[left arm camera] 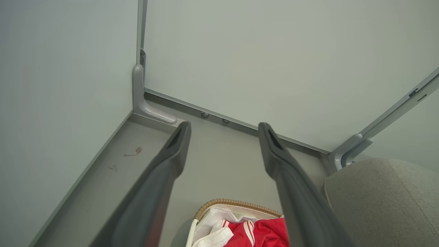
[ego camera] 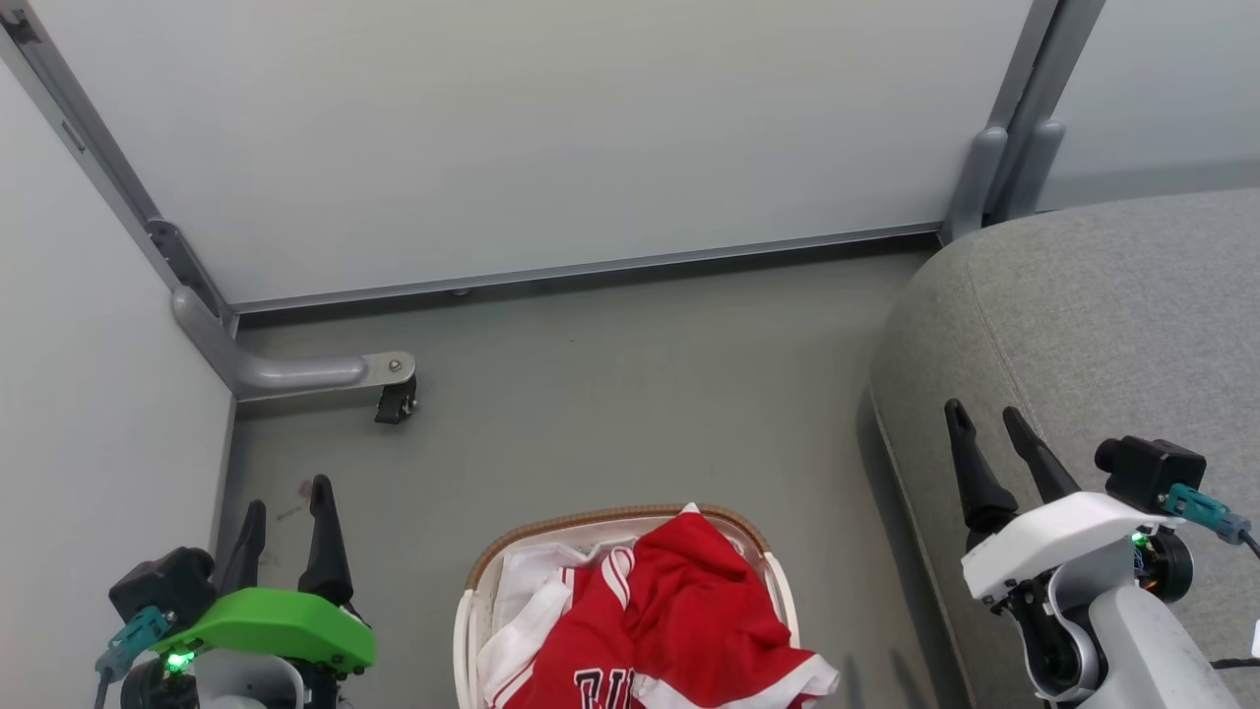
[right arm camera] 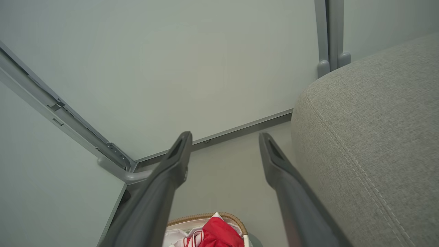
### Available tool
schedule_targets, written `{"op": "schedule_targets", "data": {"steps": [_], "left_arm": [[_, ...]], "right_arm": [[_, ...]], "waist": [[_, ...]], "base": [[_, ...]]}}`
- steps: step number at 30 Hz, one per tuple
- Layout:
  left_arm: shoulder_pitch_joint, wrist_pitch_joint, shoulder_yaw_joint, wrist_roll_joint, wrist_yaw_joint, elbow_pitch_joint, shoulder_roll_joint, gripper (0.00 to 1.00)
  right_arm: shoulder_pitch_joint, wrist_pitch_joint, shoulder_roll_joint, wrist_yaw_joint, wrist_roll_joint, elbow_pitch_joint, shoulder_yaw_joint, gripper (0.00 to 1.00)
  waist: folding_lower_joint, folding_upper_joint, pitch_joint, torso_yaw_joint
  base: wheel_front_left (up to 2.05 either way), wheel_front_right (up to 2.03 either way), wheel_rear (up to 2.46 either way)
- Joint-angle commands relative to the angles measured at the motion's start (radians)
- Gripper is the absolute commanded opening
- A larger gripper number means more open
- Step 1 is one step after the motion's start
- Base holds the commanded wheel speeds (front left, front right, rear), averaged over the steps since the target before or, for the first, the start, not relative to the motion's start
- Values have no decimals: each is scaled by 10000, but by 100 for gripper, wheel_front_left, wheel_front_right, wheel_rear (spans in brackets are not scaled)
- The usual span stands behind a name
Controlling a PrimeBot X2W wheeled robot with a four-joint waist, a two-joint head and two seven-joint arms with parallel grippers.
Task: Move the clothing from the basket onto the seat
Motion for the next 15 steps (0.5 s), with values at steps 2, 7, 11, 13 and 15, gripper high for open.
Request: {"op": "schedule_targets", "data": {"steps": [2,7,11,13,15], "left_arm": [[-19,-129,-53,463,15,-47,122,100],[56,-248,-145,1014,26,-148,135,100],[42,-345,-223,1413,-9,-131,154,100],[-20,-389,-281,1617,-38,-90,161,100],[-93,-434,-322,1777,-50,-52,162,100]], "right_arm": [[-171,-135,-90,5,-441,-28,32,100],[-145,-252,-63,5,-970,-7,35,100],[-180,-345,-5,4,-1419,-16,65,100],[-230,-403,3,4,-1638,-14,44,100],[-276,-444,13,5,-1842,27,62,100]], "waist": [[0,0,-15,5],[0,0,-30,4],[0,0,-45,-12],[0,0,-45,-16],[0,0,-45,-21]], "base": [[0,0,0],[0,0,0],[0,0,0],[0,0,0],[0,0,0]]}}
